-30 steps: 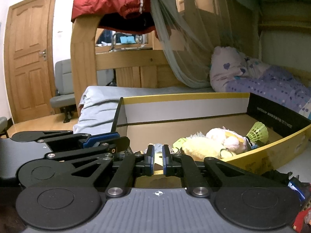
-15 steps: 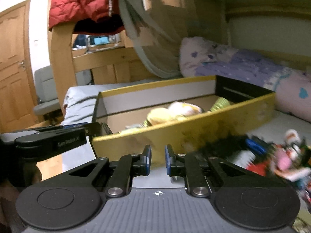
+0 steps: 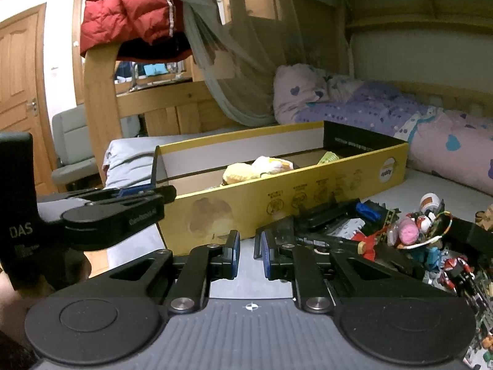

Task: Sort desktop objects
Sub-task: 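Withdraw the open left gripper from the box toward the heap, then position the open left gripper above the brick heap, then lower the open left gripper toward a small grey brick at the heap edge, then close the left gripper on the small grey brick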

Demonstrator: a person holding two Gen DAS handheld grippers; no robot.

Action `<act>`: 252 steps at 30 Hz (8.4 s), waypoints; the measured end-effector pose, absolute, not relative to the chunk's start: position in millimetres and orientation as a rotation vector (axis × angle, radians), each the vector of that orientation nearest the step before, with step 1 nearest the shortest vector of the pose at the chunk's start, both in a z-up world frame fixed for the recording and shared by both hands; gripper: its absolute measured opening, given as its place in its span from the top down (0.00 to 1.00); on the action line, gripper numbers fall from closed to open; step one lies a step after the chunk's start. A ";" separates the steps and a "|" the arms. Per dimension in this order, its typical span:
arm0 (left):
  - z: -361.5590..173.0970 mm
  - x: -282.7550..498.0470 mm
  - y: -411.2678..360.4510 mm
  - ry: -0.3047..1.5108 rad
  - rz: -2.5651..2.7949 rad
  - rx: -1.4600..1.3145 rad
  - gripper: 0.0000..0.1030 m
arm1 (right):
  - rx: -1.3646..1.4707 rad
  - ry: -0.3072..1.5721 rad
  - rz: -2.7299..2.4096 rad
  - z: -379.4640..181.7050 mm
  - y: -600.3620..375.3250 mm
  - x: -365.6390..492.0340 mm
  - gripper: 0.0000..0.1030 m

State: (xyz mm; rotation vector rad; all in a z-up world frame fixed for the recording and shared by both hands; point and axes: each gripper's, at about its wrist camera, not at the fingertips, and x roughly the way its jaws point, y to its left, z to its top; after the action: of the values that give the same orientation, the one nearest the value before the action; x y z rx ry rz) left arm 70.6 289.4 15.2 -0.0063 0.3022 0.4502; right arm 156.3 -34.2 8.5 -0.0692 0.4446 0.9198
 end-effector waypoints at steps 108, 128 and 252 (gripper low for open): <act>10.4 9.3 83.3 0.315 -0.074 0.105 0.67 | 0.063 0.541 0.638 -6.8 -234.5 99.6 0.80; 13.3 8.8 20.6 0.314 -0.199 0.172 0.69 | 0.075 0.501 0.553 -12.9 -281.9 100.7 0.80; -70.3 94.8 -73.7 0.601 -0.506 0.121 0.93 | -0.024 0.484 0.231 -32.8 -376.0 136.9 0.79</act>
State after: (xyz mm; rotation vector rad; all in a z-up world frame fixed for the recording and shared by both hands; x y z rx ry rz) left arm 94.8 -73.7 -70.3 0.1214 0.6012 -0.5055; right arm 136.9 -376.0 -32.8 -0.0239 0.4843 0.2307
